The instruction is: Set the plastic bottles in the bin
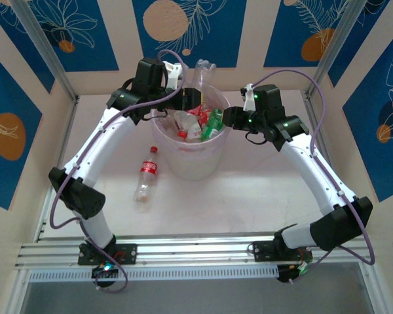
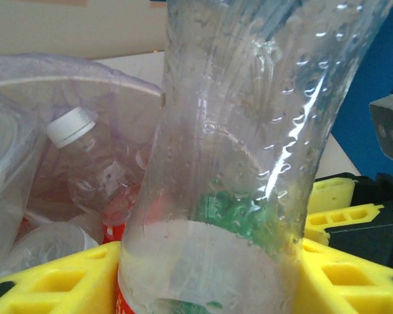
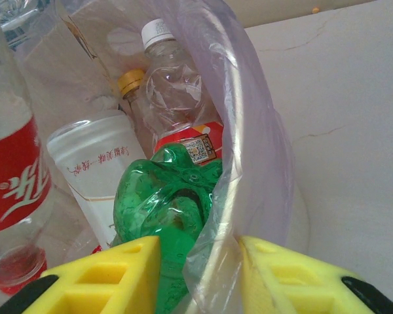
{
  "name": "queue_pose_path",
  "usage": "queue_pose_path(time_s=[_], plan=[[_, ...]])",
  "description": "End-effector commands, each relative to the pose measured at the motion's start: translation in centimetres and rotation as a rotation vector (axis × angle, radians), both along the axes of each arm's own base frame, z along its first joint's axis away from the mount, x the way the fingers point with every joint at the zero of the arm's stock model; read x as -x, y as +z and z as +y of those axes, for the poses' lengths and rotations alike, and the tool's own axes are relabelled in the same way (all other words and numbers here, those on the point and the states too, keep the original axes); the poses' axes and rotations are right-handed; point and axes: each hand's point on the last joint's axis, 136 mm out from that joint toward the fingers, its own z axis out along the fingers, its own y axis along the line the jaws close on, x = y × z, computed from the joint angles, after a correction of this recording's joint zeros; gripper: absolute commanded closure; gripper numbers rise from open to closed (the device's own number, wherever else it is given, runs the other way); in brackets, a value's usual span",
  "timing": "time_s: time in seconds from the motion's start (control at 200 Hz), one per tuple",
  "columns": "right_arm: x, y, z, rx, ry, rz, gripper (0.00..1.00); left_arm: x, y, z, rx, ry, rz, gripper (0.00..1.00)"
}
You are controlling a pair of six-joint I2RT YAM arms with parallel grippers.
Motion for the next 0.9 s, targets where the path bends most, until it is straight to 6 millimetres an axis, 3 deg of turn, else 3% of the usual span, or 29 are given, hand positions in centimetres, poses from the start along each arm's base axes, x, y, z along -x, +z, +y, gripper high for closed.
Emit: queue_pose_path(time_s=[0.0, 0.365, 0.555, 0.675, 0.895], plan=[[0.4, 3.0, 0.4, -0.032, 0.03, -0.067, 0.61, 0.4, -0.5, -0.4, -0.003, -0.007, 0.006, 0.39], [0.5, 7.5, -0.6, -0.018, 0.025, -0.183, 0.43, 0.8, -0.4, -1.1, 0.003, -0.02, -0.017, 0.22], [0.6, 8.7, -0.1, -0.031, 0.047, -0.203, 0.39, 1.3, -0.5, -1.6, -0.002, -0.032, -0.023, 0.17], [0.7, 8.9, 0.5, -0.042, 0.063, -0.206, 0.39, 1.5, -1.2, -2.3, 0.004, -0.038, -0.014, 0.34], [0.8, 8.9, 0.9, -0.04, 0.072, -0.206, 0.4, 2.1, -3.9, -2.9, -0.048, -0.039, 0.024, 0.46]])
